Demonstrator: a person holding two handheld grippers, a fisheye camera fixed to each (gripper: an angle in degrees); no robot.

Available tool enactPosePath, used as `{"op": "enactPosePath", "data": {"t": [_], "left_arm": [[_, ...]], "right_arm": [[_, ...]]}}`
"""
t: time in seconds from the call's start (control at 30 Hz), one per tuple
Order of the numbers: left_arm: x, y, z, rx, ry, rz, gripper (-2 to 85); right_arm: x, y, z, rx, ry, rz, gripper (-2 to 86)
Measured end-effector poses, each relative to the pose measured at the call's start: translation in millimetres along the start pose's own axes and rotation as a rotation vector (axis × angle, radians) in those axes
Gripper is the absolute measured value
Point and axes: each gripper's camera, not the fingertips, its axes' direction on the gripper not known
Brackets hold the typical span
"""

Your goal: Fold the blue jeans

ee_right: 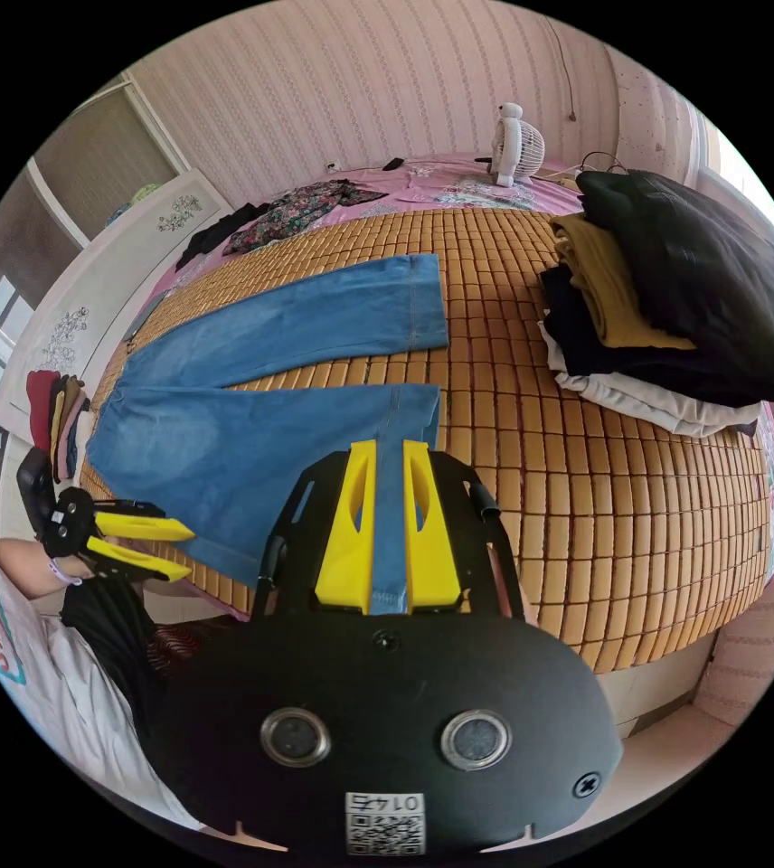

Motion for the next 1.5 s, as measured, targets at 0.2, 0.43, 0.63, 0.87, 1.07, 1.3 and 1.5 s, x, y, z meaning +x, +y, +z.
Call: {"op": "enactPosePath", "data": {"t": [0.2,0.43,0.63,0.87,1.07,1.3,1.5], "left_arm": [[-4.0,9.8,0.5,-0.046,0.01,-0.007,9.0],[-0.5,22.4,-9.8,-0.079,0.028,0.02,9.1],[-5.4,39.9,-34.2,-0.075,0.026,0.003,7.8],[-94.8,130.7,-140.2,0.178,0.075,-0.391,3.8],[-188.2,308.9,-272.9,0.411,-0.185,-0.898,0.7],[-245.6,503.5,-395.6,0.656,-0.551,-1.396,4.3],[-286.2,569.4,-408.2,0.821,-0.533,-1.622,5.2]], "right_arm": [[-38.2,70.2,40.7,-0.283,0.097,-0.1,1.3],[-59.5,102.5,48.5,-0.257,0.263,-0.124,0.3],[-62.3,100.0,56.9,-0.258,0.289,-0.114,-0.2],[-33.8,101.0,51.6,-0.247,0.15,0.02,-0.5],[-26.0,92.3,51.8,-0.258,0.155,0.109,-0.3],[-6.4,82.4,9.9,-0.057,0.128,0.274,4.1],[20.2,75.6,8.6,-0.131,0.056,0.461,9.3]]}}
